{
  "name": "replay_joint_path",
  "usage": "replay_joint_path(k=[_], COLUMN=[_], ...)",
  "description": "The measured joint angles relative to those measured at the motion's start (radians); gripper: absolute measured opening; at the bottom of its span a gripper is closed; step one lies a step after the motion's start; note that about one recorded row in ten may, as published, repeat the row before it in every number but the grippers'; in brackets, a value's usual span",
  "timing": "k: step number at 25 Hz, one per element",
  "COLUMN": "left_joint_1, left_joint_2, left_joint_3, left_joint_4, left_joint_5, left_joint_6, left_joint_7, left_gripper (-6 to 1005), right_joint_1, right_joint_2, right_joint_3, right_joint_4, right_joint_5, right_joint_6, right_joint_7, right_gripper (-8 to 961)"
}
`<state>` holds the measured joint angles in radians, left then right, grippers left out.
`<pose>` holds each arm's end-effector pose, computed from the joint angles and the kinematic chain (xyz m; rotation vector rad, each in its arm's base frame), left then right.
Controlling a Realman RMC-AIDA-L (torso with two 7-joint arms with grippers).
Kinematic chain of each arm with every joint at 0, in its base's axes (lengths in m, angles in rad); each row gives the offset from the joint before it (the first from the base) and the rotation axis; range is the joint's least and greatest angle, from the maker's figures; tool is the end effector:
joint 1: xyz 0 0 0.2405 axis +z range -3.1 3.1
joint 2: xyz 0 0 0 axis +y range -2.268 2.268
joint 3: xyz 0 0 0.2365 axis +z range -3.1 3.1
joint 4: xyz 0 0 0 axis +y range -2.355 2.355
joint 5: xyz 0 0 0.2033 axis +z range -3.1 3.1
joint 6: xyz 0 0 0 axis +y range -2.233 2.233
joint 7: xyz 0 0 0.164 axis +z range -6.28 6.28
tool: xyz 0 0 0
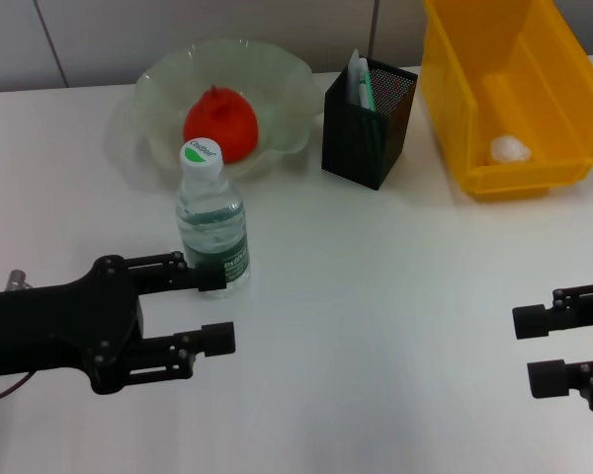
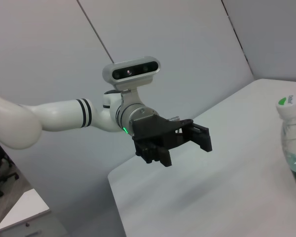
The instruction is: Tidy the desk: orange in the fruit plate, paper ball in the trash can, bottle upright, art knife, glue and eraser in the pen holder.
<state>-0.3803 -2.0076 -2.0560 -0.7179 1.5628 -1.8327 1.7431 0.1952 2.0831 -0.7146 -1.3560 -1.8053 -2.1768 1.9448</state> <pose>-0.2022 0.2621 0.0077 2.8743 0.4662 1.0762 0.2117 0.2101 0.0895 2.9304 -0.8296 -0.7634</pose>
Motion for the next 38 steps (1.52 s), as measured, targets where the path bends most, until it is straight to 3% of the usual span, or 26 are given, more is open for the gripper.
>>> replay_joint_path(k=[20, 26, 38], left_joint_1=[-0.03, -0.05, -0.058], left_joint_2=[0.004, 0.008, 0.053], left_joint_3=[0.005, -0.002, -0.052], left_joint_4=[0.008, 0.013, 0.015], left_joint_5=[0.022, 0.08, 0.1], left_joint_6=[0.001, 0.003, 0.032], left_joint_7=[-0.056, -0.059, -0.064], left_gripper=[655, 655, 655], right_joint_1=[0.004, 0.024, 0.118], right_joint_2=[0.003, 0.003, 0.005], right_joint_3=[-0.01, -0.137, -0.245], right_joint_4=[0.03, 0.071, 0.159], right_joint_5=[-0.068, -0.074, -0.015], right_joint_6=[0.081, 0.198, 0.278], right_joint_7=[-0.336, -0.367, -0.376], right_gripper=[607, 606, 606])
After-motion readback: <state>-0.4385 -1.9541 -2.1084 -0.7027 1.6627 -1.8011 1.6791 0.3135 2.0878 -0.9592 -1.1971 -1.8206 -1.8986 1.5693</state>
